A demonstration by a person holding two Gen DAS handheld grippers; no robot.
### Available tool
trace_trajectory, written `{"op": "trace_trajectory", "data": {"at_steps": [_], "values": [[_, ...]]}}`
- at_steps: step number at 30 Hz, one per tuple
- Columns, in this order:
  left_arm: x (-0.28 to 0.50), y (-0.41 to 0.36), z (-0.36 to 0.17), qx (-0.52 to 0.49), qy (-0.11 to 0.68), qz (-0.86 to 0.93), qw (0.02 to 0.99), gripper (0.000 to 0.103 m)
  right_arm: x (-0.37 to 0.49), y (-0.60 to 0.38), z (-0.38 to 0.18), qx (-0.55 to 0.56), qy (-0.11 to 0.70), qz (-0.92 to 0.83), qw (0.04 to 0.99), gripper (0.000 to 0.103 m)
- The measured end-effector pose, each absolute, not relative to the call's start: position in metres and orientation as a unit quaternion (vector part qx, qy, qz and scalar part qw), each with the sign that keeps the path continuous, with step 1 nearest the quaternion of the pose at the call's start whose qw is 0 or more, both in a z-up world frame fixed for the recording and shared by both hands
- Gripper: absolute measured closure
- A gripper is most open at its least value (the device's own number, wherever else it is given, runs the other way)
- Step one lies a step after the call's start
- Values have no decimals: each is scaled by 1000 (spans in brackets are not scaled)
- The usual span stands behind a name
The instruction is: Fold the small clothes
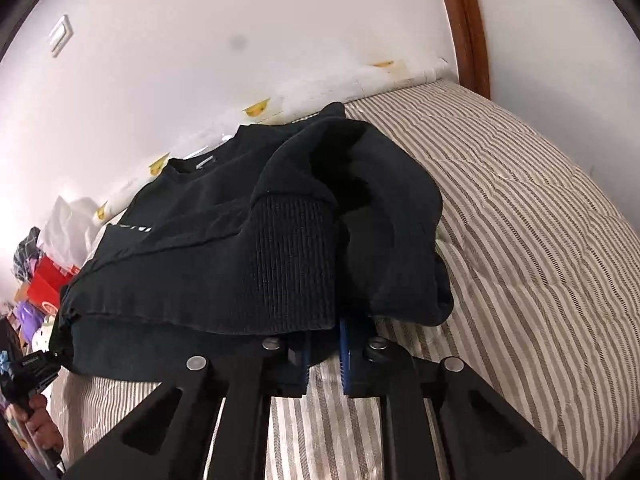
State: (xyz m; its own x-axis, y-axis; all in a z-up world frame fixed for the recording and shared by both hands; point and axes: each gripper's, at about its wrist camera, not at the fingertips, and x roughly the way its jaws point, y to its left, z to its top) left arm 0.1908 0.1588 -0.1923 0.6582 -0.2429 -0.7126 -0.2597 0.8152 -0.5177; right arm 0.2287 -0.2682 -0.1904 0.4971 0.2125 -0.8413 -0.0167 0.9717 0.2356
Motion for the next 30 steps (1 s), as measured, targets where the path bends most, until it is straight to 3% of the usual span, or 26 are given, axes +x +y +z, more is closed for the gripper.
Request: {"op": "trace_trajectory", "data": {"at_steps": [19, 23, 27, 30], "values": [[57, 109, -183, -201, 430, -9, 880, 96, 101, -297, -155, 46, 512, 88, 854, 93], [53, 103, -185, -181, 429, -3, 885, 94, 91, -298, -158, 30, 521, 74, 850, 89], [46, 107, -185, -189, 448, -9, 874, 83, 68, -293, -134, -41, 506, 68, 859, 86], [34, 101, -180, -173, 447, -33, 877, 82, 53, -281, -116, -60, 492, 99, 863, 86]]}}
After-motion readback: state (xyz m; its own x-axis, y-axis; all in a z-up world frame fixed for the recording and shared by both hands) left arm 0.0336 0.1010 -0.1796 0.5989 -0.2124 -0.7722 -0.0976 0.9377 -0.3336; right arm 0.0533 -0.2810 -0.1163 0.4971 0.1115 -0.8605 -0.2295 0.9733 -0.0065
